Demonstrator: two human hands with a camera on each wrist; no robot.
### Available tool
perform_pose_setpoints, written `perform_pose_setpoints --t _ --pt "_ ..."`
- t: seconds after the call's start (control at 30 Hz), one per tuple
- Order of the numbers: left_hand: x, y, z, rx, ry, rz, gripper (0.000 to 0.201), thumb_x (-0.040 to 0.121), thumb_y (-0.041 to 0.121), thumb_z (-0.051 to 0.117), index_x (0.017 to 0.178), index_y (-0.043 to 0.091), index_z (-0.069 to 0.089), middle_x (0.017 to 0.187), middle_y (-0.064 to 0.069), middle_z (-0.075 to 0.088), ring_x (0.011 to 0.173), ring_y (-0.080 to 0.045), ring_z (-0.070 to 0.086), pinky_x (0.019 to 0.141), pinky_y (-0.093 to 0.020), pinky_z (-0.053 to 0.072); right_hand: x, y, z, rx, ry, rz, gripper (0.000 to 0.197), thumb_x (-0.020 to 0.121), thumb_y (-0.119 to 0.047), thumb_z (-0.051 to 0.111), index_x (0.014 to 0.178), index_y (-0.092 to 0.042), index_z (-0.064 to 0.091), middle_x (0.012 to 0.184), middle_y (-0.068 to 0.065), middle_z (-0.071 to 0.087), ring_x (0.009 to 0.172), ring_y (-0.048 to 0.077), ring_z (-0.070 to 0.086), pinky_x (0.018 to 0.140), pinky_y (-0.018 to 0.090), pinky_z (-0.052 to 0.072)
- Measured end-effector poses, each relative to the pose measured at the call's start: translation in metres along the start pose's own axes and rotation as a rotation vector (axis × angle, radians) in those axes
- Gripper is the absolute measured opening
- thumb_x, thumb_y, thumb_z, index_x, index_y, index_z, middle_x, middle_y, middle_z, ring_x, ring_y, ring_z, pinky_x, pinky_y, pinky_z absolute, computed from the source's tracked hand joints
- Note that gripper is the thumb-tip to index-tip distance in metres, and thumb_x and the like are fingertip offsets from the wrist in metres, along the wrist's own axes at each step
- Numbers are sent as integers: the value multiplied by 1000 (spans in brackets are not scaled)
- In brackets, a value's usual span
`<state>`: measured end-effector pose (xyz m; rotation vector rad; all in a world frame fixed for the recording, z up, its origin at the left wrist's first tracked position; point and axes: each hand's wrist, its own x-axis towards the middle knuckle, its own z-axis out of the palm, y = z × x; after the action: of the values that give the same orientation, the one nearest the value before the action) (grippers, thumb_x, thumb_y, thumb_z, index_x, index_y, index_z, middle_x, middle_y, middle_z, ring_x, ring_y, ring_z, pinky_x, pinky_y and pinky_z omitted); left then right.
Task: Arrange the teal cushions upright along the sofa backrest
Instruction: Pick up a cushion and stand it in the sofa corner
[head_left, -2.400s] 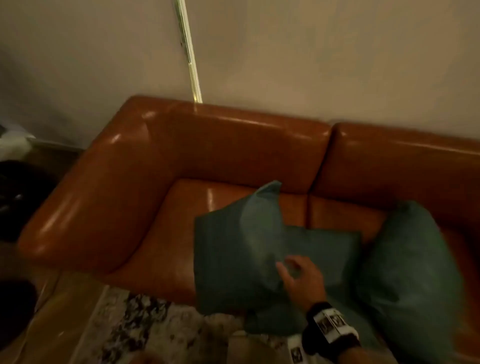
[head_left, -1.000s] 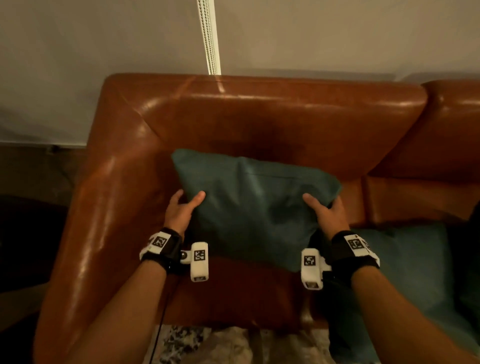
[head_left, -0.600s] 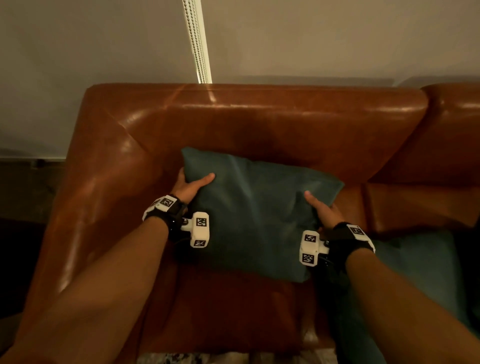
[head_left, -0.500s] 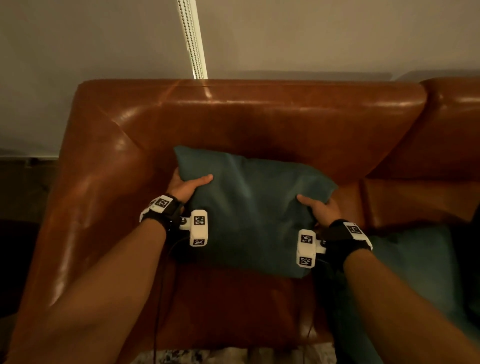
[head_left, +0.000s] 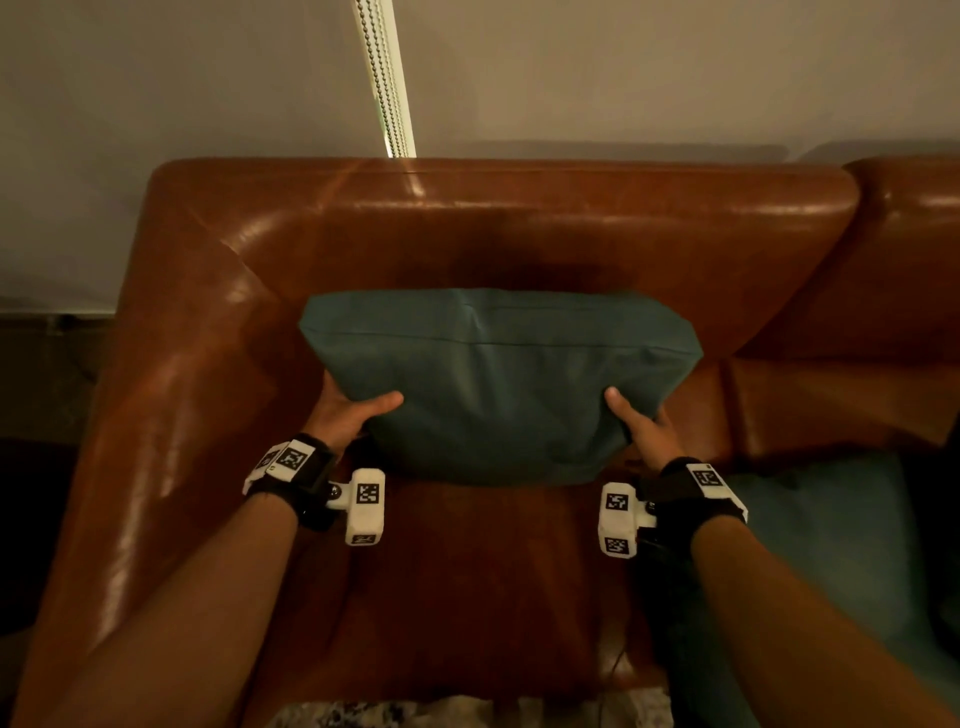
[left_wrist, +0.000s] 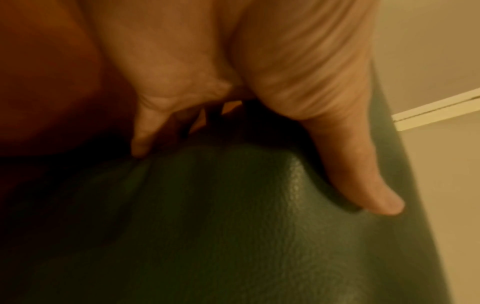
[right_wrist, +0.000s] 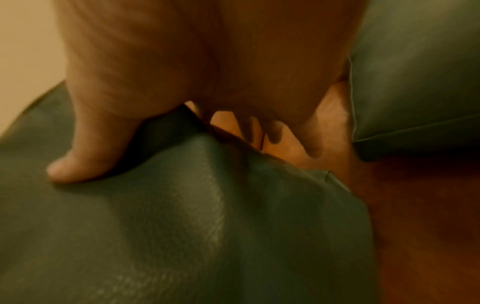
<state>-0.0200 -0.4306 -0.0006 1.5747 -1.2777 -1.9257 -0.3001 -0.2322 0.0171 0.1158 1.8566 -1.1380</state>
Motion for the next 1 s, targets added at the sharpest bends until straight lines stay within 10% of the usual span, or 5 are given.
perform_pose_setpoints --t 0.1,0.33,0.57,0.7,1.0 --pt "-2 2 1 -40 17 15 104 44 31 87 138 26 44 125 7 65 108 -8 63 92 -43 51 -4 -5 6 -14 -34 31 118 34 -68 81 139 -31 43 141 6 54 109 28 56 97 53 46" --pt "-8 -10 4 -122 87 -20 102 48 28 90 139 28 44 121 10 64 108 -11 61 86 -44 52 4 -11 9 -37 -9 3 78 77 -44 73 145 -26 38 146 8 50 129 34 50 104 52 42" --pt "-11 -11 6 -119 83 -71 103 40 39 83 133 38 37 120 13 59 112 -17 57 95 -54 46 1 -3 10 -28 -35 -22 107 49 -56 83 143 -34 37 142 3 53 127 33 52 102 58 44" --pt "-9 -11 6 -135 84 -57 103 42 34 86 137 29 46 127 3 64 119 -25 60 98 -61 47 3 -6 7 28 -30 -1 82 68 -38 81 140 -31 42 138 3 55 113 30 55 100 55 44" --pt "-3 -14 13 -115 123 -31 73 75 10 79 134 33 43 129 3 59 119 -26 57 102 -59 45 4 13 -6 -15 -63 -93 133 17 -71 83 139 -36 42 137 0 55 123 28 53 104 54 44"
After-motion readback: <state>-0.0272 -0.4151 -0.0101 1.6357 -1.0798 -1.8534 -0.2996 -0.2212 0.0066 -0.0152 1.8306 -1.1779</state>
